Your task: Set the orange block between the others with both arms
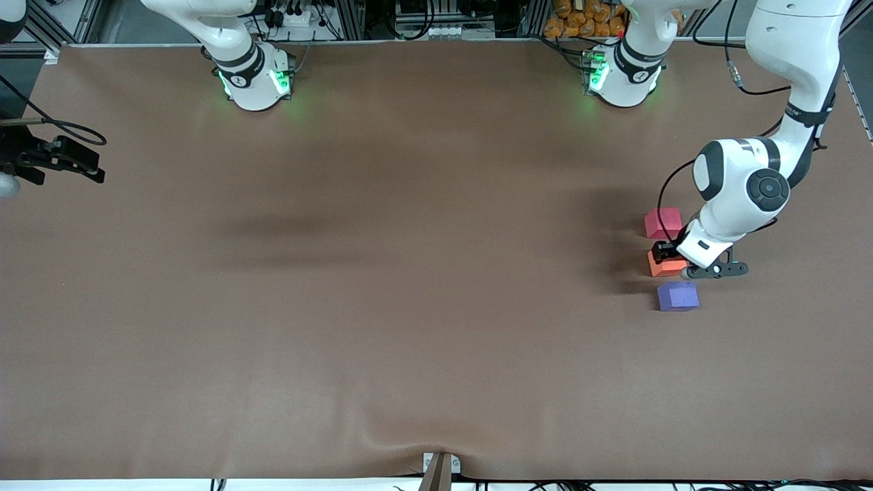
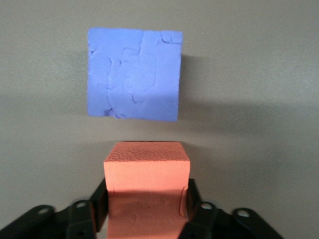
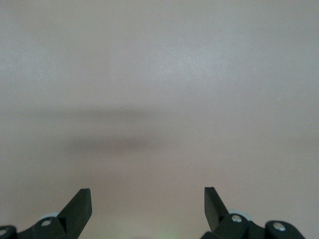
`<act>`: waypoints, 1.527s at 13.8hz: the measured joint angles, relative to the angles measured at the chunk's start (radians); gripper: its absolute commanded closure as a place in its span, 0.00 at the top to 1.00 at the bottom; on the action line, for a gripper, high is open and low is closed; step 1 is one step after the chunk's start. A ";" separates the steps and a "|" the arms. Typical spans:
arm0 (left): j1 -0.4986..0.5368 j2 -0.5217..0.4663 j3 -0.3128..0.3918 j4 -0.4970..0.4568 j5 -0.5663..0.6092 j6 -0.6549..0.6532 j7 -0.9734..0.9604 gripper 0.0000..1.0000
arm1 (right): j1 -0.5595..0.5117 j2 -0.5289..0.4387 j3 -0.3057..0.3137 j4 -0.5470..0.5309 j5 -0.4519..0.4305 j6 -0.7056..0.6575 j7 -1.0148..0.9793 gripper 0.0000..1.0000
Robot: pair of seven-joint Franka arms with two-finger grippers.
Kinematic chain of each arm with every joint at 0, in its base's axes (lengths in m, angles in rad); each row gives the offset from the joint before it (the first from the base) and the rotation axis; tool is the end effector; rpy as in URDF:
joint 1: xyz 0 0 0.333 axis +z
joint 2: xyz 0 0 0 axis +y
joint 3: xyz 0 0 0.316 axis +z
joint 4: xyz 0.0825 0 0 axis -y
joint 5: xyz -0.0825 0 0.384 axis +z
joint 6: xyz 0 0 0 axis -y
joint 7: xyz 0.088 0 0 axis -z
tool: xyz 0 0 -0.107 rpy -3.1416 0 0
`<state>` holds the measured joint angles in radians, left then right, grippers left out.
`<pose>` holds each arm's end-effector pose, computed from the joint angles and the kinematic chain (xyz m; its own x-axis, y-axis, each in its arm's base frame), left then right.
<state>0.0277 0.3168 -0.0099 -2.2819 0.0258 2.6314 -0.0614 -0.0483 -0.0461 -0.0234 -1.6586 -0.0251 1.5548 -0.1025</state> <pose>0.5372 0.0088 0.2173 0.9978 0.0572 0.0332 0.0575 -0.9983 -0.0082 0.5350 -0.0414 0.6070 0.9977 0.0306 -0.0598 0.0317 -0.9993 0.0180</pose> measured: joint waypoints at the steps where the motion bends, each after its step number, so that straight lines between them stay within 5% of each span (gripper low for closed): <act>1: 0.000 0.000 0.000 0.002 -0.001 0.000 0.005 1.00 | 0.000 0.000 0.000 0.000 0.000 0.000 0.000 1.00; 8: 0.024 -0.014 0.000 0.071 -0.009 -0.067 0.063 1.00 | 0.000 0.000 0.001 0.000 0.000 0.000 0.000 1.00; 14: 0.024 -0.075 -0.002 0.400 -0.009 -0.537 0.063 1.00 | 0.000 0.000 0.001 0.000 0.000 -0.001 0.000 1.00; 21: 0.023 -0.074 -0.005 0.569 -0.010 -0.594 0.063 1.00 | 0.000 0.000 0.001 0.000 0.000 -0.002 0.000 1.00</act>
<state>0.0510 0.2424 -0.0148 -1.7129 0.0162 2.0371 0.0019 -0.0479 -0.0461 -0.0221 -1.6587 -0.0252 1.5531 -0.1024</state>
